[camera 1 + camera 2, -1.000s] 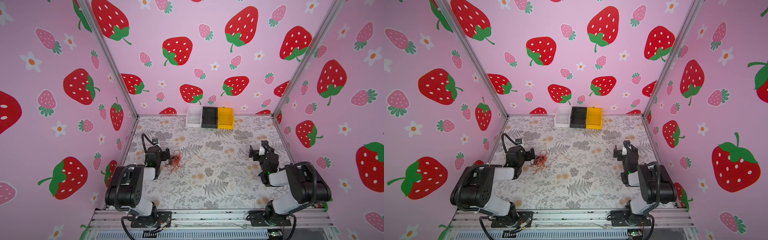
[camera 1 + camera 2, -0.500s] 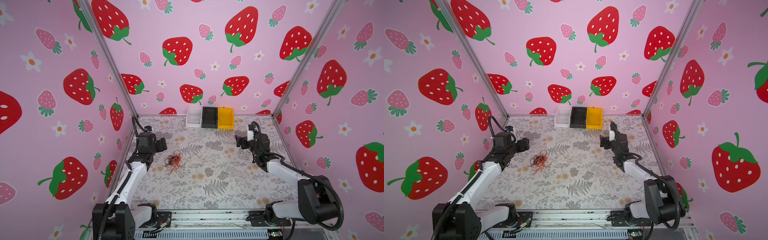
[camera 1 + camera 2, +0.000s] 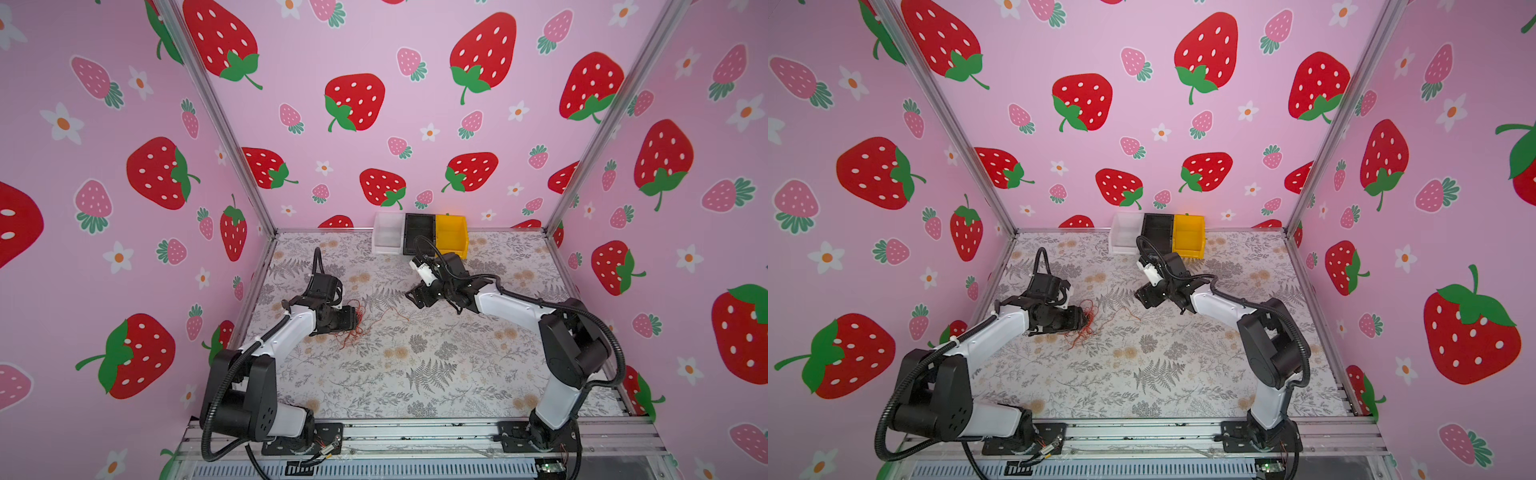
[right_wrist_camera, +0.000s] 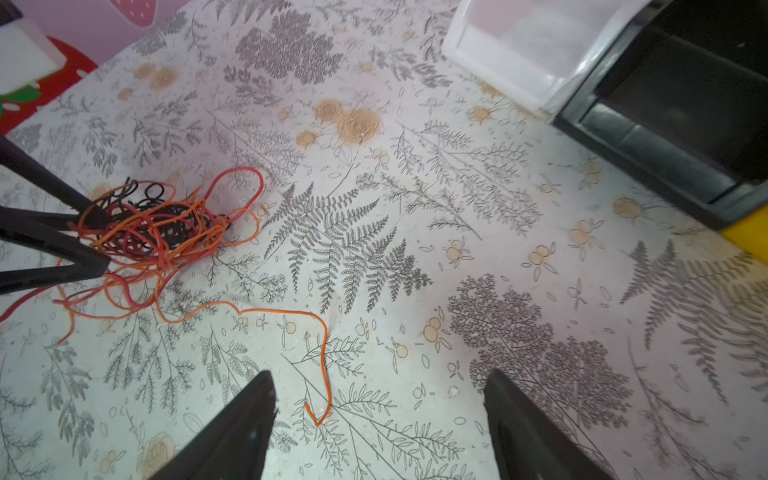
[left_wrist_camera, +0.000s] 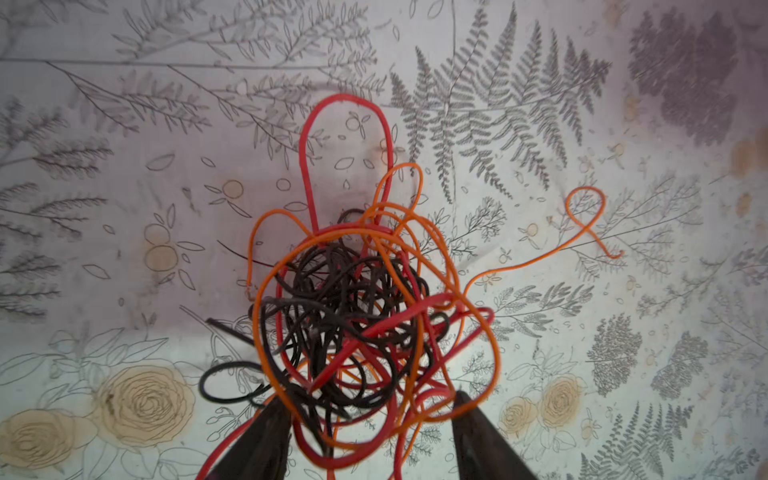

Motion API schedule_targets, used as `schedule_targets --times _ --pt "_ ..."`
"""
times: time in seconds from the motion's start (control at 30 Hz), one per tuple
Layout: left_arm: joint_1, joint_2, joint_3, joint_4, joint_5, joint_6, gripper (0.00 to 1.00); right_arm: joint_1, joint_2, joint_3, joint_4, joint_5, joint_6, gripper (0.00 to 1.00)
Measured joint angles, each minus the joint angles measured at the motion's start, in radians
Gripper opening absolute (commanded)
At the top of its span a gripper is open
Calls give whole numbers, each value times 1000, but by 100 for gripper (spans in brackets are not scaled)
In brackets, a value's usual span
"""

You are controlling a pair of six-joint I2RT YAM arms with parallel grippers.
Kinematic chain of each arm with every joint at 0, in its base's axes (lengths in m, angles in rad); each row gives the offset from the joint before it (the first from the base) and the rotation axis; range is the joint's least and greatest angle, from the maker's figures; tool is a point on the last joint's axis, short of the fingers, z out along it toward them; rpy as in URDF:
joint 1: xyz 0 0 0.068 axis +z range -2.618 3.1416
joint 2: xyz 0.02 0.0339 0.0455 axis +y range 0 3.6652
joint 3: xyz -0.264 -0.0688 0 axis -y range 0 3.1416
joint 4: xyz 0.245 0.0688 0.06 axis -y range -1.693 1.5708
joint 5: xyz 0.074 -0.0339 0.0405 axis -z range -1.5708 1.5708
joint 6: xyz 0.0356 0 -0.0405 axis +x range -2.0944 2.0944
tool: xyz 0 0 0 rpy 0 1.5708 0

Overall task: Untangle the cables
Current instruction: 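Grasp the wire tangle with the left gripper while the right gripper reaches toward it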

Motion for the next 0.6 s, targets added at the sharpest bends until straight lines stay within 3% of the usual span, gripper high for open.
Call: schedule_targets --times 0.33,0.6 --pt "-26 91 79 -20 39 12 27 64 59 40 -98 39 -137 74" --pt "-28 92 109 -44 48 55 12 72 62 2 10 42 -388 73"
